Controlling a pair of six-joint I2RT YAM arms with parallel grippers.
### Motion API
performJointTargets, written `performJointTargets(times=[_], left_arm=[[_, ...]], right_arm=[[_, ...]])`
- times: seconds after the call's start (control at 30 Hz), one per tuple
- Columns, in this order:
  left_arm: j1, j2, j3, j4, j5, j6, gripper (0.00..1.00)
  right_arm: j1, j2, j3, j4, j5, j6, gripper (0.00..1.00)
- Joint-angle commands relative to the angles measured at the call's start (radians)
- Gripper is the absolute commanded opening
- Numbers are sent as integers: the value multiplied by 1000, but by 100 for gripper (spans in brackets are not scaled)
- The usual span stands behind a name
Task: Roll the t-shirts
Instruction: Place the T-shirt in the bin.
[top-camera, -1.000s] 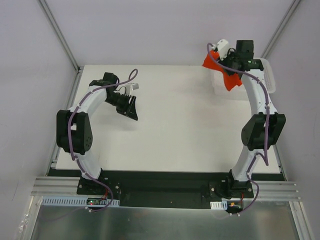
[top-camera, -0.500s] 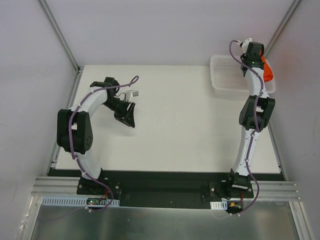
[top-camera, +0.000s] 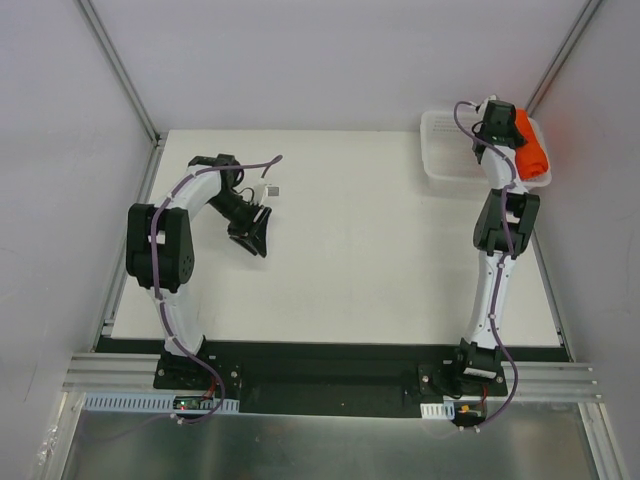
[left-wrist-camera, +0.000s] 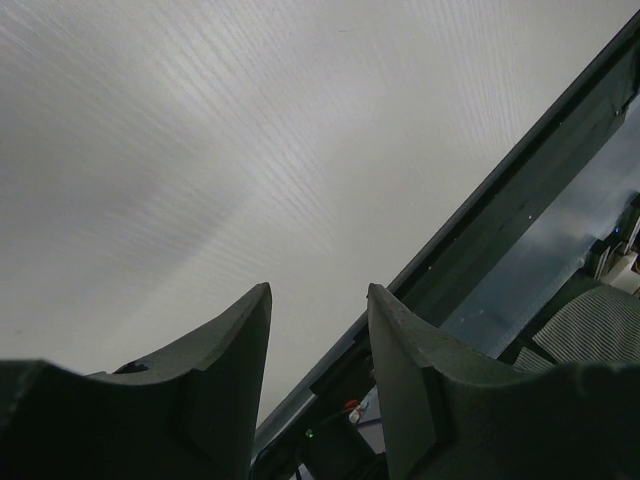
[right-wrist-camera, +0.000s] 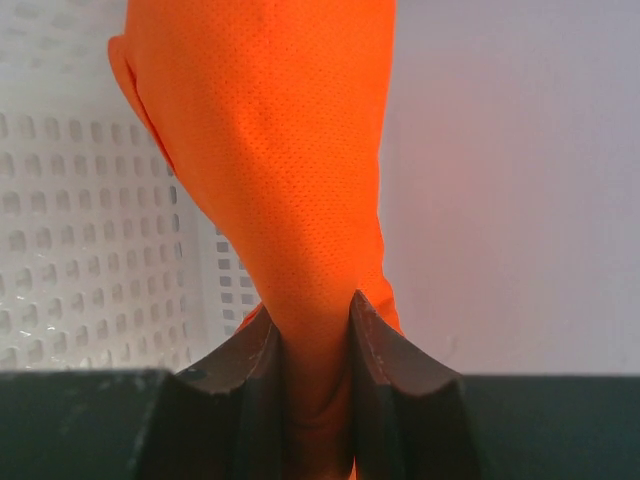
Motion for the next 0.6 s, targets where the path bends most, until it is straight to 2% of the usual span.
performJointTargets(times=[0.0,0.5,0.57], left_arm=[[-12,13,43,-51,-25,29,43],[-16,7,29,-51,-36,24,43],[-22,10,30,-51,-39,26,43]], right_arm=[[6,-16,2,40,86,-9,1],[7,10,-45,-81,12,77,1],[6,51,27,-118,23,91,1]])
